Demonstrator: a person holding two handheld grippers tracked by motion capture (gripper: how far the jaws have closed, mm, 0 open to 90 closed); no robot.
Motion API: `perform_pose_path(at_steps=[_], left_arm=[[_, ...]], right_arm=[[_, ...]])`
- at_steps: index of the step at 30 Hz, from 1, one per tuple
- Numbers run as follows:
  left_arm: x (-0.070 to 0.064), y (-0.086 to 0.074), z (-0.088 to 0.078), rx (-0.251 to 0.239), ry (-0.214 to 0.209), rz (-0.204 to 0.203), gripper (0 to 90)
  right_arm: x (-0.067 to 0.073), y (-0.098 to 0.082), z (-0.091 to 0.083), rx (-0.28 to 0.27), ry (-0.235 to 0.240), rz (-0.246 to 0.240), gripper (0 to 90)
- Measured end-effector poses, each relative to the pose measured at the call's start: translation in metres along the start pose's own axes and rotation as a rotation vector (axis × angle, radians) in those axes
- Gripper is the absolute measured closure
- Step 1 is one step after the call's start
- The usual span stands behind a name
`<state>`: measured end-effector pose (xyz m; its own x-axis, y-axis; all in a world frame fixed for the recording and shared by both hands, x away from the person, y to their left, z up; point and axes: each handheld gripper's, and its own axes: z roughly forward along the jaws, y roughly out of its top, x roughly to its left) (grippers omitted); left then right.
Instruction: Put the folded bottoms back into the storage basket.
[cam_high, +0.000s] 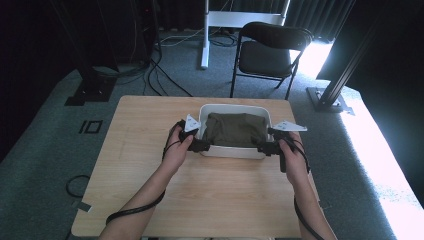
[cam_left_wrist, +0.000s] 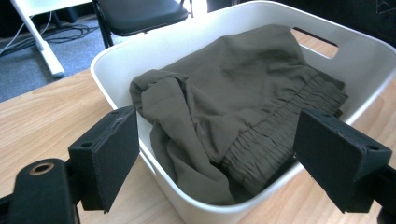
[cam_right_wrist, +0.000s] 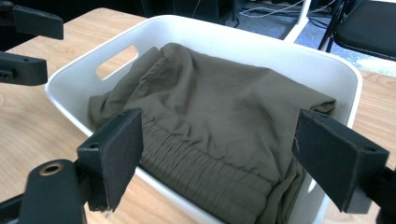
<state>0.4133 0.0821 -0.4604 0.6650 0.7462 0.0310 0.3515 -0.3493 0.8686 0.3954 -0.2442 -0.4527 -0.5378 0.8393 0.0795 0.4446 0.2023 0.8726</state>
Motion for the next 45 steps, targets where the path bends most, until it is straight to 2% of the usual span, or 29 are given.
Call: perform_pose_path(at_steps=[7, 11, 19, 23, 33, 40, 45], left_arm=[[-0.004, -0.008, -0.01, -0.01, 0.004, 0.0, 16.0], [-0.008, -0.014, -0.014, 0.002, -0.004, 0.006, 16.0], [-0.009, -0.031, -0.018, 0.018, -0.008, -0.006, 16.0], [-0.009, -0.039, -0.019, 0.007, -0.019, -0.031, 16.0], [-0.009, -0.063, -0.024, 0.056, -0.003, -0.023, 16.0], [-0.008, -0.076, -0.03, 0.074, -0.004, -0.041, 16.0], [-0.005, -0.092, -0.036, 0.099, 0.009, -0.064, 16.0]], right_arm=[[0.002, -0.013, -0.012, -0.01, -0.004, -0.001, 15.5], [0.001, -0.024, -0.018, -0.004, -0.006, -0.006, 14.5], [-0.002, -0.048, -0.025, 0.011, -0.025, 0.008, 14.3], [-0.004, -0.059, -0.026, 0.025, -0.031, 0.01, 14.2], [-0.007, -0.085, -0.025, 0.063, -0.047, 0.024, 14.2], [-0.008, -0.097, -0.028, 0.082, -0.061, 0.031, 13.9], [-0.009, -0.106, -0.032, 0.085, -0.08, 0.046, 13.6]])
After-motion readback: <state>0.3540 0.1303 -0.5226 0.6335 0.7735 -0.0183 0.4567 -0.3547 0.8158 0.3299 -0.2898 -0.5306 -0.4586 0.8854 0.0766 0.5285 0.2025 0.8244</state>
